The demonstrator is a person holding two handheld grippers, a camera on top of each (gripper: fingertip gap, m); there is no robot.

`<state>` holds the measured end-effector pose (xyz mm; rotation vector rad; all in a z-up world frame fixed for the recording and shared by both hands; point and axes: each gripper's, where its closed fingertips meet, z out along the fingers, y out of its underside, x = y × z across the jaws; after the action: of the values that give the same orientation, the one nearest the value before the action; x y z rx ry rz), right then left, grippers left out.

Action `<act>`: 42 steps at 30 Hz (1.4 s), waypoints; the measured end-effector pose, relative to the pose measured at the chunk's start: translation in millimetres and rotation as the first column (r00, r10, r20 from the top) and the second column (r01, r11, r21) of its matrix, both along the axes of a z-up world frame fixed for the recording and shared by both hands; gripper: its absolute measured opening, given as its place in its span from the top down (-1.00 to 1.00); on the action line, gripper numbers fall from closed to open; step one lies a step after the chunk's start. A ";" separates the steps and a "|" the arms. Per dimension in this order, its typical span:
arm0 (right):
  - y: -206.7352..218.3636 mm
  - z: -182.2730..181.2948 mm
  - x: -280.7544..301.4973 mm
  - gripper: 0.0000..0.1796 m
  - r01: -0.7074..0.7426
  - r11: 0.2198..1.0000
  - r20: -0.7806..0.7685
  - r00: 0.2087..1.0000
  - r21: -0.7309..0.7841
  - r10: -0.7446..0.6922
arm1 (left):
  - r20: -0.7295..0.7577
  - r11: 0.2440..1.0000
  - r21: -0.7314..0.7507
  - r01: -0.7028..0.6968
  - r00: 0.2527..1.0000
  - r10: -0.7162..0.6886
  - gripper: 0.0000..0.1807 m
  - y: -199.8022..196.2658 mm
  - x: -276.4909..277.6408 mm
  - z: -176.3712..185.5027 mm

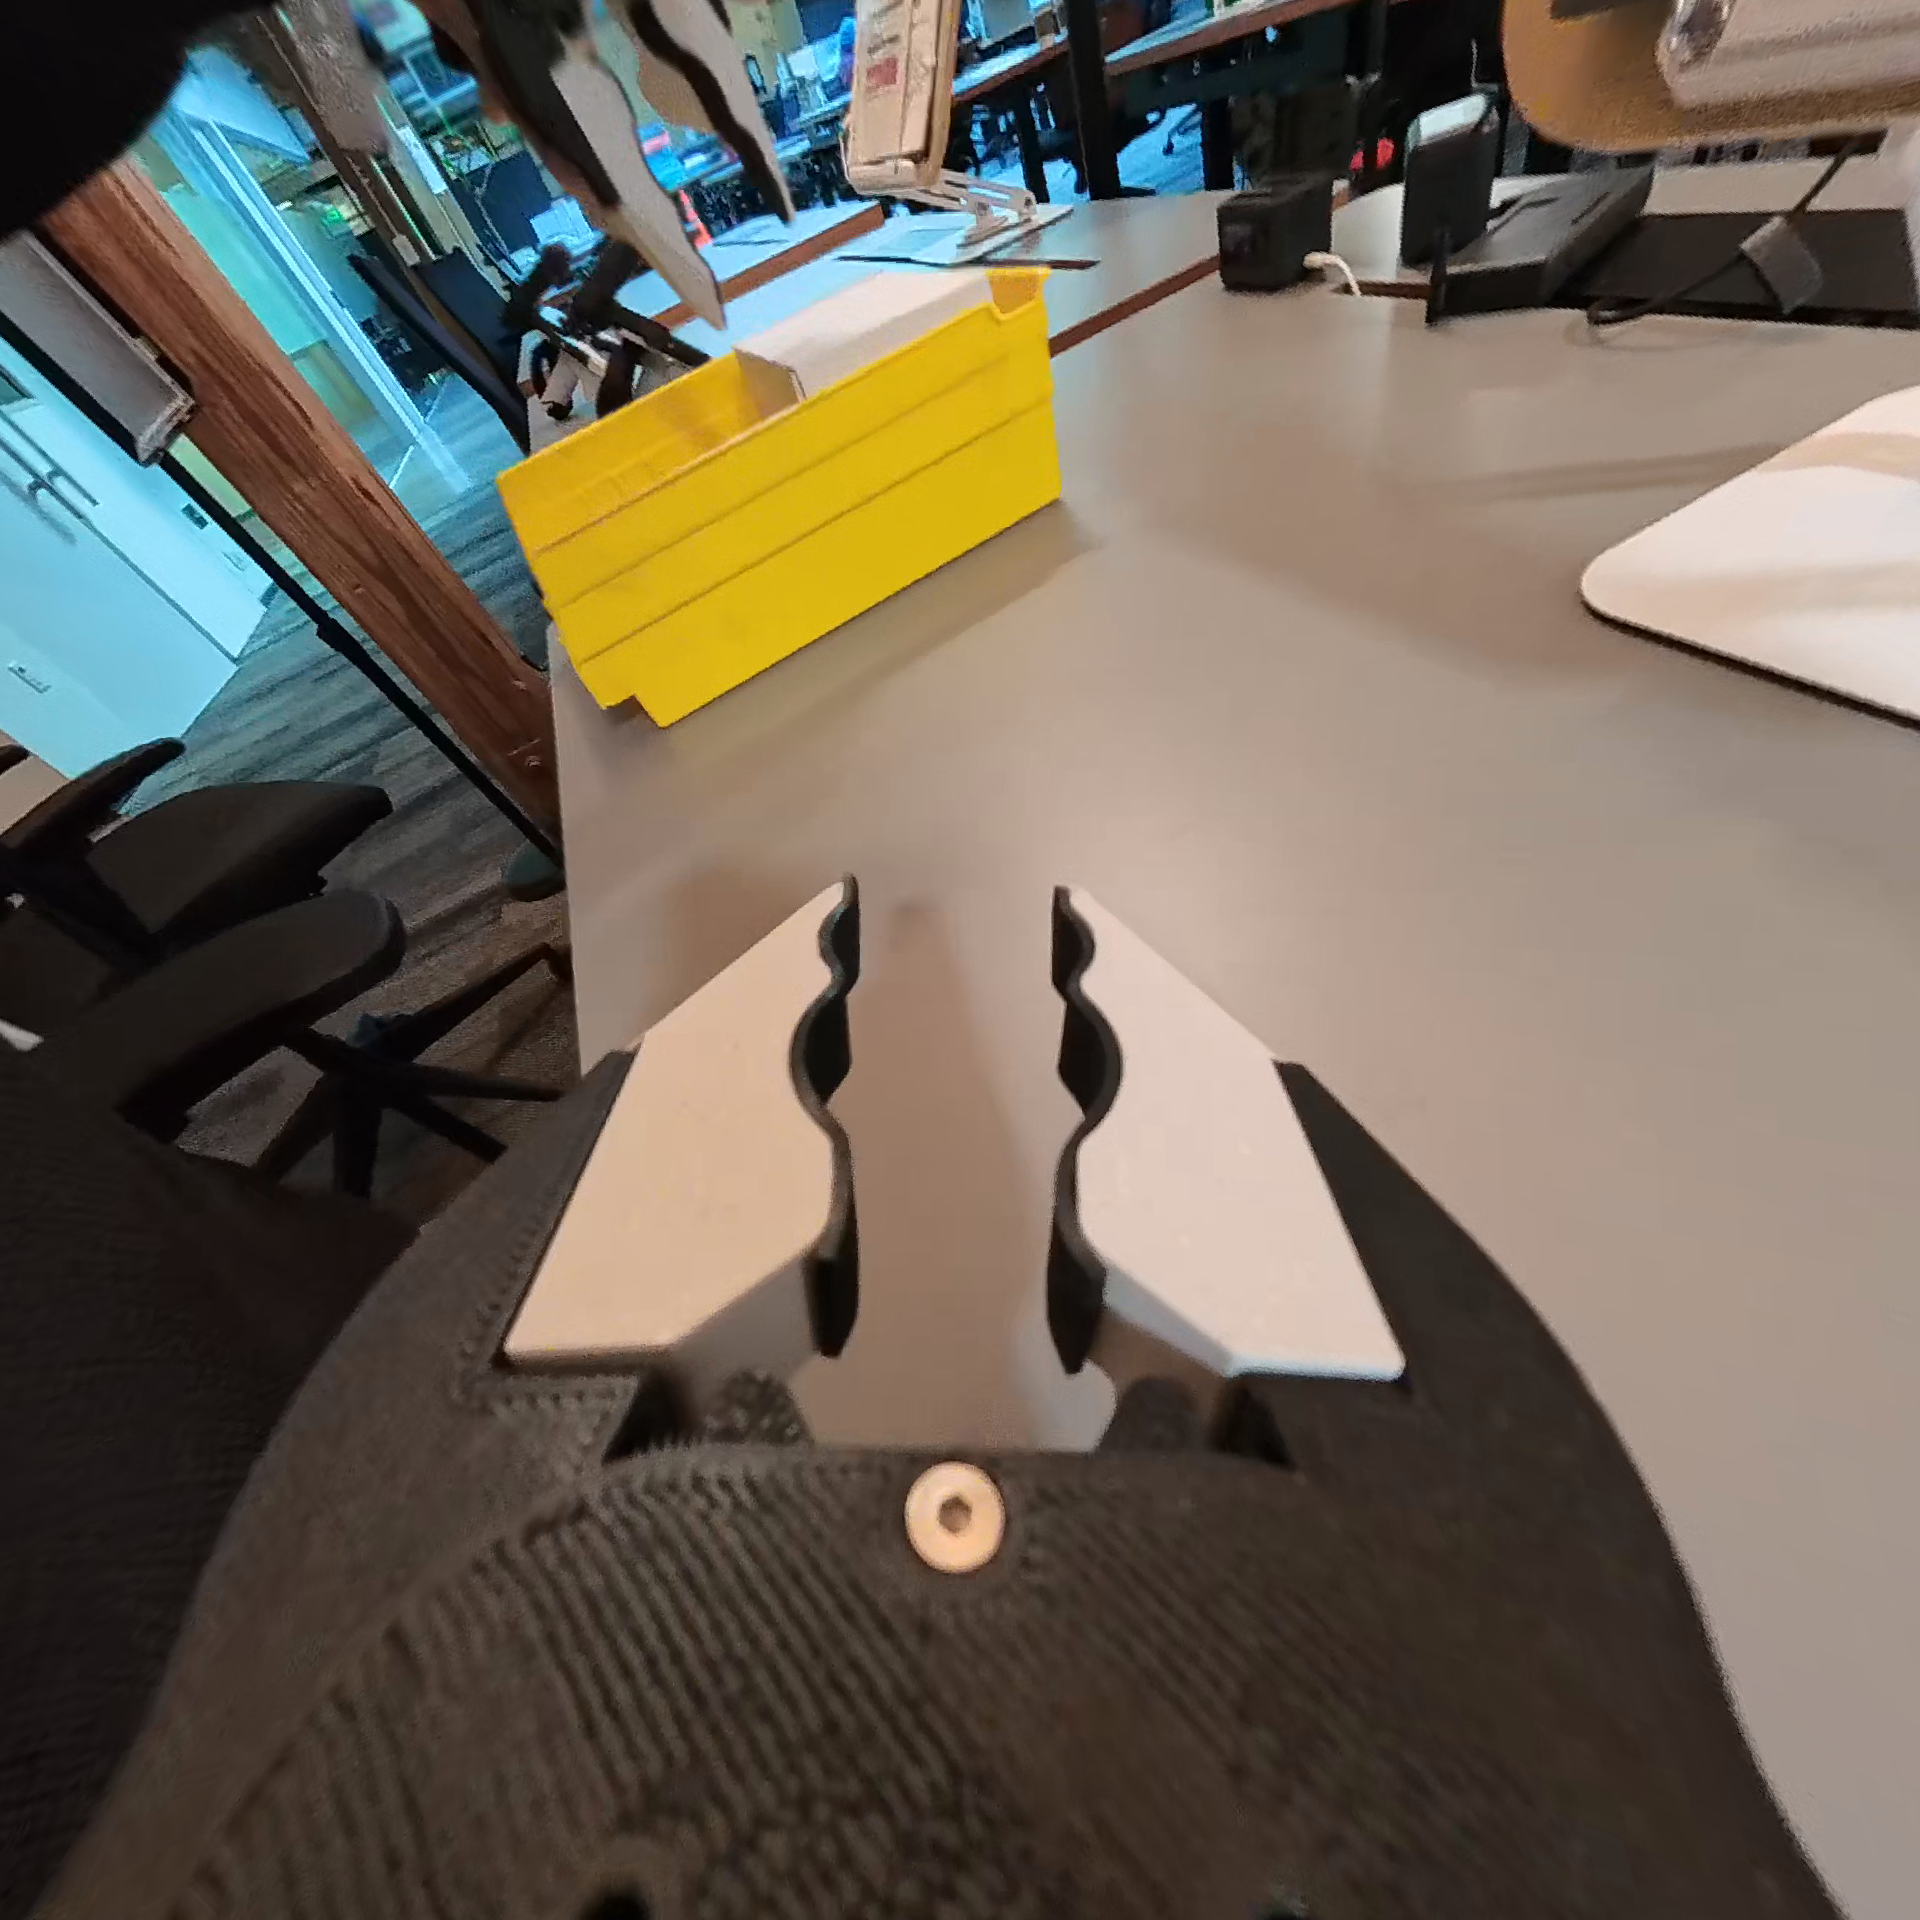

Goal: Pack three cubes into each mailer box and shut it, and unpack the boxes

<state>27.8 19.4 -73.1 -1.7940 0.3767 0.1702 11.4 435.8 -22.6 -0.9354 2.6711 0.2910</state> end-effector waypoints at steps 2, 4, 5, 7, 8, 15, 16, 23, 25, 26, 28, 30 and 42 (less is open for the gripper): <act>-2.8 5.3 -2.5 0.60 -0.002 1.000 0.009 1.000 0.015 0.002 | 0.051 0.985 0.172 0.036 0.998 -0.045 0.19 18.8 8.8 -7.0; -5.3 8.4 -3.5 0.60 -0.002 0.999 -0.001 1.000 0.034 0.002 | 0.039 0.980 0.199 0.003 0.999 -0.010 0.04 24.8 11.2 -15.6; -6.3 9.1 -3.3 0.60 0.001 0.999 -0.009 1.000 0.041 0.000 | 0.034 0.982 0.189 -0.012 0.999 0.005 -0.02 24.5 13.8 -19.1; -7.0 9.3 -1.6 0.61 0.005 0.999 -0.026 1.000 0.051 -0.003 | -0.004 0.987 0.161 -0.002 1.000 0.003 -0.04 19.7 16.8 -24.8; -6.9 8.7 -0.2 0.61 0.008 0.999 -0.033 0.999 0.052 -0.007 | -0.052 0.989 0.145 -0.002 0.999 0.009 -0.04 16.9 13.8 -28.5; -2.0 -6.6 5.4 0.60 0.017 1.000 -0.060 0.998 0.009 -0.016 | -0.142 0.987 0.150 0.055 0.989 -0.033 -0.37 24.8 27.6 -41.7; -1.2 -9.4 5.6 0.60 0.015 1.000 -0.059 0.998 -0.003 -0.015 | -0.130 0.988 0.143 0.065 0.990 -0.046 -0.50 25.0 33.5 -44.7; 1.6 -19.6 9.7 0.60 0.016 0.999 -0.073 0.997 -0.028 -0.018 | -0.176 0.967 0.201 0.157 0.977 -0.122 -0.59 34.7 35.5 -76.0; 1.8 -21.5 11.1 0.60 0.016 1.000 -0.091 0.996 -0.026 -0.018 | -0.176 0.979 0.149 0.141 0.978 -0.114 -0.58 31.9 33.5 -75.1; 1.7 -22.1 11.8 0.60 0.016 1.000 -0.100 0.995 -0.024 -0.019 | -0.186 0.983 0.122 0.137 0.976 -0.113 -0.57 30.4 30.1 -74.6; 0.9 -22.3 13.0 0.60 0.019 1.000 -0.116 0.993 -0.019 -0.021 | -0.187 0.988 0.099 0.118 0.977 -0.098 -0.57 29.8 26.2 -73.4; -0.9 -21.5 14.7 0.60 0.027 1.000 -0.123 0.992 -0.014 -0.029 | -0.201 0.989 0.094 0.115 0.975 -0.094 -0.56 29.3 20.4 -72.8; -4.6 -10.8 13.0 0.60 0.030 0.999 -0.154 0.988 0.032 -0.025 | -0.090 0.991 0.076 0.111 0.991 -0.104 -0.04 10.8 11.4 -43.5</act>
<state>40.9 14.8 -83.9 -1.7459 0.5055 0.2950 22.8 446.6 -66.2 -0.7685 2.7528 0.4207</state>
